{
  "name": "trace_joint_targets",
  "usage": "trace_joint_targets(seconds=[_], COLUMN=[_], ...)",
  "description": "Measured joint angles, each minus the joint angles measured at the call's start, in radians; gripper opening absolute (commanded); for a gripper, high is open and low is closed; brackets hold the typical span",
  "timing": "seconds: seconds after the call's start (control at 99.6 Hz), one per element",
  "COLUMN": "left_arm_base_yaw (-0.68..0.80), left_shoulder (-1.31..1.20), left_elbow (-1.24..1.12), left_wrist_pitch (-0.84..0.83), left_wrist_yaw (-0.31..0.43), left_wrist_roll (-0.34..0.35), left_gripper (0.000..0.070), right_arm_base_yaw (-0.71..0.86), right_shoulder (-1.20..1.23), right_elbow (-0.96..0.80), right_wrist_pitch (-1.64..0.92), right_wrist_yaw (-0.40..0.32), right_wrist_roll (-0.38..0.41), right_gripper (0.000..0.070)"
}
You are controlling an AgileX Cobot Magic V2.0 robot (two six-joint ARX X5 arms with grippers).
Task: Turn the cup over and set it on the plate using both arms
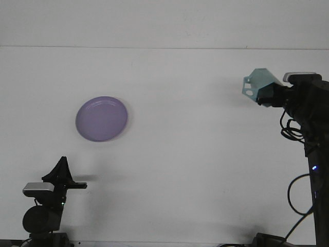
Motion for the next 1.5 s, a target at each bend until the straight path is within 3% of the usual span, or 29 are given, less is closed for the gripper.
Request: trace_joint_targets(seconds=[0.231, 0.251, 0.371, 0.622, 0.753, 1.054, 1.495], left_arm_base_yaw=[0.0, 0.0, 0.0, 0.0, 0.0, 0.0, 0.0], left_shoulder=[0.0, 0.0, 0.0, 0.0, 0.0, 0.0, 0.0], left_elbow=[0.0, 0.0, 0.0, 0.0, 0.0, 0.0, 0.0], left_wrist_pitch=[0.002, 0.004, 0.005, 0.005, 0.005, 0.006, 0.006], left_wrist_yaw=[0.0, 0.0, 0.0, 0.0, 0.0, 0.0, 0.0], left_wrist_roll=[-0.019, -0.025, -0.034, -0.037, -0.037, -0.037, -0.038], left_gripper=[0.0012, 0.0012, 0.0012, 0.0012, 0.0012, 0.0012, 0.0012], right_arm_base_yaw=[0.154, 0.214, 0.344, 0.587, 0.652, 0.72, 0.74], right_shoulder=[-0.043, -0.035, -0.005, 0.132, 0.237, 0.405, 0.414], right_elbow=[0.076, 0.075, 0.075, 0.076, 0.076, 0.075, 0.075], right_wrist_pitch=[-0.423, -0.536, -0.639, -0.666, -0.668, -0.624, -0.611], right_wrist_yaw=[0.0, 0.013, 0.066, 0.147, 0.153, 0.155, 0.156], right_wrist_roll=[0.019, 0.021, 0.017, 0.017, 0.018, 0.018, 0.013], right_gripper=[0.0006, 0.0006, 0.0006, 0.0006, 0.0006, 0.0006, 0.0007])
